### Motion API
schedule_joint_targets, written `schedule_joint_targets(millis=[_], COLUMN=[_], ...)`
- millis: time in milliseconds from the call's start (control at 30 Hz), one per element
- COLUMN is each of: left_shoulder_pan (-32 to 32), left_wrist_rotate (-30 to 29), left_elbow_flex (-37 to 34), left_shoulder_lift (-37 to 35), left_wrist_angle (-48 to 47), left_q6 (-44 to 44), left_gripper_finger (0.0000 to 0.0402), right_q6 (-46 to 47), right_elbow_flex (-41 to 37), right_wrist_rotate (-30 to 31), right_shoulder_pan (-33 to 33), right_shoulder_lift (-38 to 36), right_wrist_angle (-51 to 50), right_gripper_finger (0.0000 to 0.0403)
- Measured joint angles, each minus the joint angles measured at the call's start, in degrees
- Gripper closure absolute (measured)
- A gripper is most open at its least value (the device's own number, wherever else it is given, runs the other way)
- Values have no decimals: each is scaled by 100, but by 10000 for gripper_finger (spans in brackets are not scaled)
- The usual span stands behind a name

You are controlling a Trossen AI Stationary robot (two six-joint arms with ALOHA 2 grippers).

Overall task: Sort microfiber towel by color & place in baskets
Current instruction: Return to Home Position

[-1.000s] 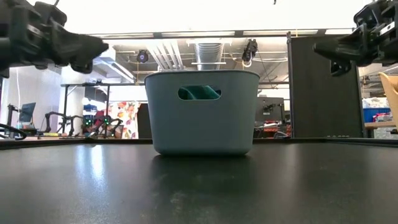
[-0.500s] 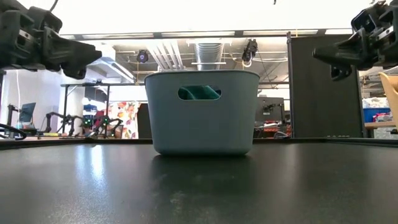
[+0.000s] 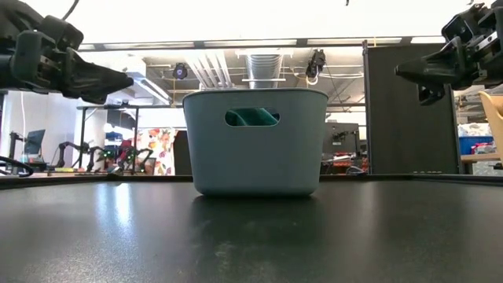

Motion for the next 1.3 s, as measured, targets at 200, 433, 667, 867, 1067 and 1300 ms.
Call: schedule_joint_targets(millis=[200, 433, 667, 867, 1067, 1300], left_shoulder_pan=[0, 0, 0, 0, 0, 0], left_wrist_rotate=[-39, -44, -42, -42, -39, -39], left_elbow_flex=[25, 30, 32, 34, 36, 39], left_shoulder_lift=[150, 269, 358, 409, 432, 442], left_wrist_angle=[-13, -9, 2, 4, 24, 24], left_q6=[-41, -43, -43, -43, -43, -43], left_gripper_finger=[297, 297, 297, 296, 296, 296], right_q6=[0, -1, 0, -2, -2, -2], right_elbow_flex=[0, 0, 0, 0, 0, 0], right_wrist_rotate=[0, 0, 0, 0, 0, 0], right_shoulder_pan=[0, 0, 0, 0, 0, 0], right_shoulder_lift=[-4, -4, -4, -4, -6, -4], right_wrist_angle=[-2, -2, -2, -4, -4, -4], right_gripper_finger=[390, 390, 390, 390, 390, 390])
